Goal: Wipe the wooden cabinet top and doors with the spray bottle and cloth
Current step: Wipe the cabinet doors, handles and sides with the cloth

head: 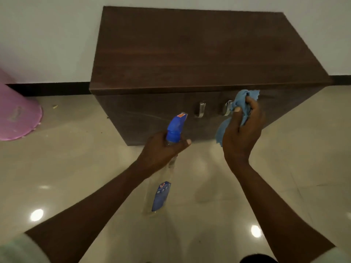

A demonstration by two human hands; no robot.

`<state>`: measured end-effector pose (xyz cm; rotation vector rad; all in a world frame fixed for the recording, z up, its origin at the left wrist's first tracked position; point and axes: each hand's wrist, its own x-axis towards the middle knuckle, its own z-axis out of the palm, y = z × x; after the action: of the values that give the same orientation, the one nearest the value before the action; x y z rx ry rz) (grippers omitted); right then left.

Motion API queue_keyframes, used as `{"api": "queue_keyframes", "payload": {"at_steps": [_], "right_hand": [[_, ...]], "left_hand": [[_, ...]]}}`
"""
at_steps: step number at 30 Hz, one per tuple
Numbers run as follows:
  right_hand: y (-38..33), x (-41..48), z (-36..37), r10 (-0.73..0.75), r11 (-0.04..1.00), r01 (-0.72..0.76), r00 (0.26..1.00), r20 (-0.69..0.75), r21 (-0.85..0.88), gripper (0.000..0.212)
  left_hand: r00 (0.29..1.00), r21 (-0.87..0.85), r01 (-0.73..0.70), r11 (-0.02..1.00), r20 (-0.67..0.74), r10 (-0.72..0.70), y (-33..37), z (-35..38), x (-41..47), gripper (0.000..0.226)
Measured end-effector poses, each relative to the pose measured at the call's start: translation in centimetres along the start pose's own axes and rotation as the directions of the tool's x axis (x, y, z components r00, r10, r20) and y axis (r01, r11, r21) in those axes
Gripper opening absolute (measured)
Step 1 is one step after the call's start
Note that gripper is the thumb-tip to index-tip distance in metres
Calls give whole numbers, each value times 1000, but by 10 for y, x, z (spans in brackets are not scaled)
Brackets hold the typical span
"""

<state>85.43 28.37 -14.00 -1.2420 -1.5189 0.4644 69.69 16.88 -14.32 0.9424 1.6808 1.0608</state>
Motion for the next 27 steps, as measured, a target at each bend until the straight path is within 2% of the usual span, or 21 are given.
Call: {"api": "queue_keyframes", "payload": {"at_steps": [2, 5, 11, 14, 18, 22, 25, 27], "right_hand": [[14, -6, 5, -51, 999, 51, 998, -48, 16, 28], [27, -23, 17, -44, 997, 47, 998, -55, 56, 29], [52, -14, 17, -33, 996, 44, 990, -140, 76, 28], [57, -11, 16, -29, 997, 38, 989, -143, 62, 28], [56, -12, 23, -50, 995, 60, 991, -126, 76, 28], [54, -6, 25, -57, 992, 70, 991, -117, 109, 28], [55, -2, 25, -62, 991, 76, 990, -127, 109, 28], [54, -2, 25, -51, 991, 65, 991, -128, 114, 27]], "left_hand": [[998, 2, -45, 999, -46, 45, -6, 15, 18, 30], [992, 19, -114, 993, -49, 115, -15, 25, 33, 35], [982, 77, -189, 979, 33, 187, -17, 30, 54, 40], [985, 71, -172, 983, 27, 170, -13, 31, 58, 54], [988, 114, -152, 982, 28, 150, -15, 38, 58, 35], [992, 103, -126, 987, -19, 128, -22, 40, 58, 36], [993, 142, -113, 983, -7, 115, -25, 38, 57, 42], [994, 158, -111, 981, 2, 112, -29, 37, 56, 37]]}}
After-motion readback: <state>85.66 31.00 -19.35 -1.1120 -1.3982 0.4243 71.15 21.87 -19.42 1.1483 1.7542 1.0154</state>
